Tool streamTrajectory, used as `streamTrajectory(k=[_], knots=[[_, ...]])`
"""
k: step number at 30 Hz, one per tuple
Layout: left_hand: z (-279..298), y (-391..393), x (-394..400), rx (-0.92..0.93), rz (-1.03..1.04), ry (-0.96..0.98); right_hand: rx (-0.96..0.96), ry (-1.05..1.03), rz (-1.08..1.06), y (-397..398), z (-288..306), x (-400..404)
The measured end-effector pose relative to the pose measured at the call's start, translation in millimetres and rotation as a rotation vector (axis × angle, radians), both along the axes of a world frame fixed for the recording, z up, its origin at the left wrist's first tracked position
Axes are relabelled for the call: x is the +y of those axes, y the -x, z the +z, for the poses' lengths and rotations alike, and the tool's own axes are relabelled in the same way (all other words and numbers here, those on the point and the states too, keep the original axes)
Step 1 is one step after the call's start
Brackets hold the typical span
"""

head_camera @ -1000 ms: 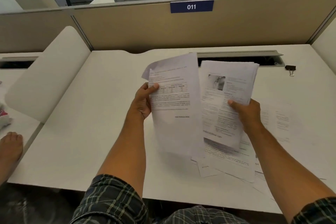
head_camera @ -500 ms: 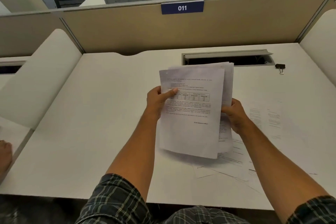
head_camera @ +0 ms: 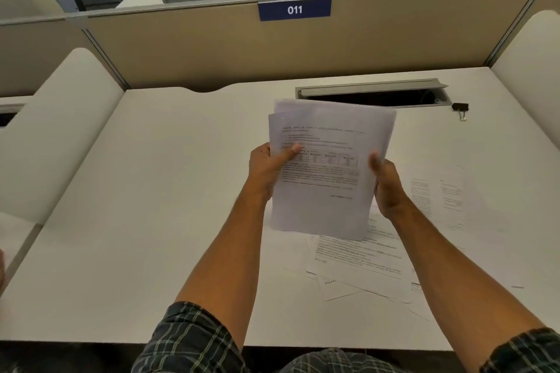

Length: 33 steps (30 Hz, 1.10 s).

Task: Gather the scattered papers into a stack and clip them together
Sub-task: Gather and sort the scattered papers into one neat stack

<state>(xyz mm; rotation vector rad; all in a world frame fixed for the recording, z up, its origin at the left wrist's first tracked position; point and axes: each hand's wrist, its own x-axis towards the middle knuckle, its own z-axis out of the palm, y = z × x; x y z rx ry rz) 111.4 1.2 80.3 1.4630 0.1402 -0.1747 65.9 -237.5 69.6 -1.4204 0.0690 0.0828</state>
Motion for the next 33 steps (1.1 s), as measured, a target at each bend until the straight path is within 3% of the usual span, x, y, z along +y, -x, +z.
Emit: streamTrajectory(k=[4, 10, 15, 19, 24, 29, 33], knots=[[8, 0, 2, -0.053, -0.112, -0.029, -0.072, 0.179, -0.086, -4, 6, -2], [17, 3, 2, -0.159, -0.271, -0.012, -0.203, 0.168, -0.084, 1, 13, -5], [-5, 11, 1, -0.084, -0.312, -0.074, -0.118, 0.154, -0.051, 11, -11, -15], [-19, 14, -2, -0.043, -0.302, -0.121, -0.036, 0.164, -0.042, 13, -23, -21], [-9, 8, -11, -0.072, -0.355, -0.091, -0.085, 0.094, -0.029, 4, -14, -19], [-13, 5, -3, -0.02, -0.259, -0.125, -0.027, 0.108, -0.152, -2, -13, -18], [-23, 9, 7, 0.044, -0.184, -0.07, -0.012, 0.146, -0.107, -5, -13, -11]])
